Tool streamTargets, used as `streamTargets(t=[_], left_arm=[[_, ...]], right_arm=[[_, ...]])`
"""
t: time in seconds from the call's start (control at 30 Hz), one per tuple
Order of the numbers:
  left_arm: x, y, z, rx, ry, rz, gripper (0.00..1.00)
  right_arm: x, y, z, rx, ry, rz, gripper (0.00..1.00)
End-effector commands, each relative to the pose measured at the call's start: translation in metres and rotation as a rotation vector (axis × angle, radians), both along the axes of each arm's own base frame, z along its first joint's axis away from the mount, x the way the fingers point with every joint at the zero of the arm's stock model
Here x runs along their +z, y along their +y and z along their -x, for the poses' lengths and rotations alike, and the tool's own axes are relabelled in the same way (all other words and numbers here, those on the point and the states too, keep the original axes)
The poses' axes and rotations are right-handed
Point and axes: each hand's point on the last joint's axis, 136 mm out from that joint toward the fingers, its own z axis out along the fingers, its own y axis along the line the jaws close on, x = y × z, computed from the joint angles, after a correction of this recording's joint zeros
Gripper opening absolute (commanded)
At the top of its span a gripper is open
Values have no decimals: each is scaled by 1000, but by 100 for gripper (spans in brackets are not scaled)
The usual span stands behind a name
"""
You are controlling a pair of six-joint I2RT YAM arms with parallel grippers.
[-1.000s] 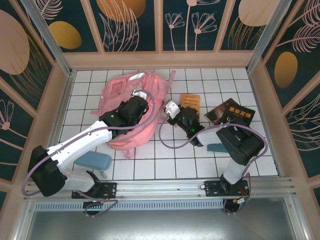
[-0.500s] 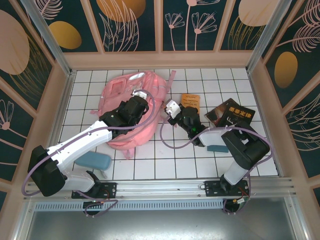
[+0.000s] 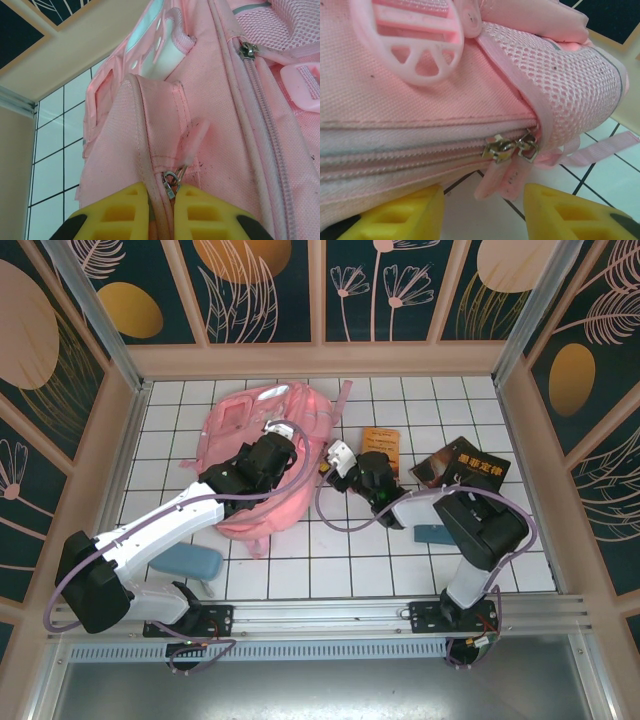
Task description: Pack the student bag
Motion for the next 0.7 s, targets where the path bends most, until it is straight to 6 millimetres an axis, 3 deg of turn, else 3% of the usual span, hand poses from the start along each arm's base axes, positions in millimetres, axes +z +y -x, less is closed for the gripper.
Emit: streamTargets(t=[0.0, 0.33, 0.5, 0.67], left_arm=[[45, 4, -10, 44, -150, 96, 0], [43, 5, -10, 47, -153, 97, 0], [43, 4, -12, 55, -157, 102, 0], [39, -6, -20, 81, -145, 154, 0]], right_arm=[[26, 4, -17, -31, -83, -57, 38], [33, -6, -10, -41, -124, -21, 1], [30, -8, -3, -30, -108, 5, 0], [31, -9, 17, -8, -66, 4, 0]])
